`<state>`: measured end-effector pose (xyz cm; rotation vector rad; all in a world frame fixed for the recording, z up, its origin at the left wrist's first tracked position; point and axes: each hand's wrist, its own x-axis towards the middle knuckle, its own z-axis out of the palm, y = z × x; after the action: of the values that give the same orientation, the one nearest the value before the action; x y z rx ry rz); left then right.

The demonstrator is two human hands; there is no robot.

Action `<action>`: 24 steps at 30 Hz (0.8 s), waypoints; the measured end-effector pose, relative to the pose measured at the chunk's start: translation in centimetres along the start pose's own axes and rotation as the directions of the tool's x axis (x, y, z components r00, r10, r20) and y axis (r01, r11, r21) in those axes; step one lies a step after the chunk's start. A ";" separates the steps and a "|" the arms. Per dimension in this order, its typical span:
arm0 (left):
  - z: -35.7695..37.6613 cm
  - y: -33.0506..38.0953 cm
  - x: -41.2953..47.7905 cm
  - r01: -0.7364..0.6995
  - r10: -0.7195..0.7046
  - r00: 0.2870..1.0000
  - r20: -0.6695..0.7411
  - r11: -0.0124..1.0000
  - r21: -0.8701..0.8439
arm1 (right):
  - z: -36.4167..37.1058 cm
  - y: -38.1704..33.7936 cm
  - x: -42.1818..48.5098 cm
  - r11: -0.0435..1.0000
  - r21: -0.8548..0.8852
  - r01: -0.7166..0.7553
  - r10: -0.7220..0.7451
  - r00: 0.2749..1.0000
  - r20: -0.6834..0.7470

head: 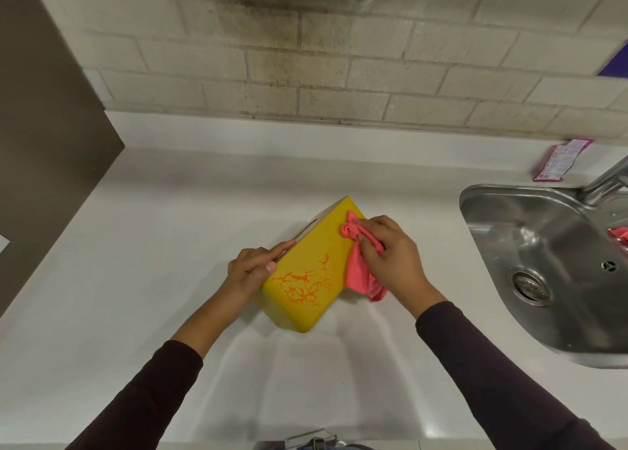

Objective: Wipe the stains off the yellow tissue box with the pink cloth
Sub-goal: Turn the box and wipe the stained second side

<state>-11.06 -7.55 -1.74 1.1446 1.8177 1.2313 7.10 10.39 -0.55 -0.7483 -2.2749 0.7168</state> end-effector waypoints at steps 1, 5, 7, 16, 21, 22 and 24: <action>0.0 0.0 0.0 0.000 0.000 1.000 0.000 1.000 0.000 | 0.1 0.0 0.4 1.000 0.000 -0.019 0.019 1.000 -0.009; 0.3 0.1 0.0 0.001 -0.001 1.000 -0.014 1.000 -0.002 | 1.3 -1.4 1.0 1.000 0.009 0.006 -0.006 1.000 -0.016; 0.3 -0.1 -0.1 0.004 -0.004 1.000 -0.017 1.000 0.007 | 1.9 -2.2 0.2 0.999 0.011 0.046 -0.046 0.999 0.003; 0.4 -0.7 -0.1 -0.004 0.005 0.999 -0.034 1.000 0.021 | 0.3 -0.2 -0.4 0.999 0.046 0.017 -0.019 0.999 0.035; 0.7 -0.7 -0.1 -0.024 0.027 0.998 -0.050 0.998 0.066 | 1.6 -1.7 0.4 0.998 0.037 -0.045 0.047 0.997 -0.054; 0.8 -0.7 0.0 -0.023 0.027 0.998 -0.055 0.997 0.078 | 1.9 -2.2 0.1 0.999 0.029 -0.025 0.027 0.998 -0.052; 0.8 -0.8 0.1 -0.012 0.018 0.998 -0.065 0.996 0.092 | 2.6 -3.2 -0.8 1.000 0.020 0.020 -0.019 1.000 -0.021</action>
<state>-10.64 -7.35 -2.79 1.1824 1.9352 1.2188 4.79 6.85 -0.46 -0.7198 -2.2500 0.7192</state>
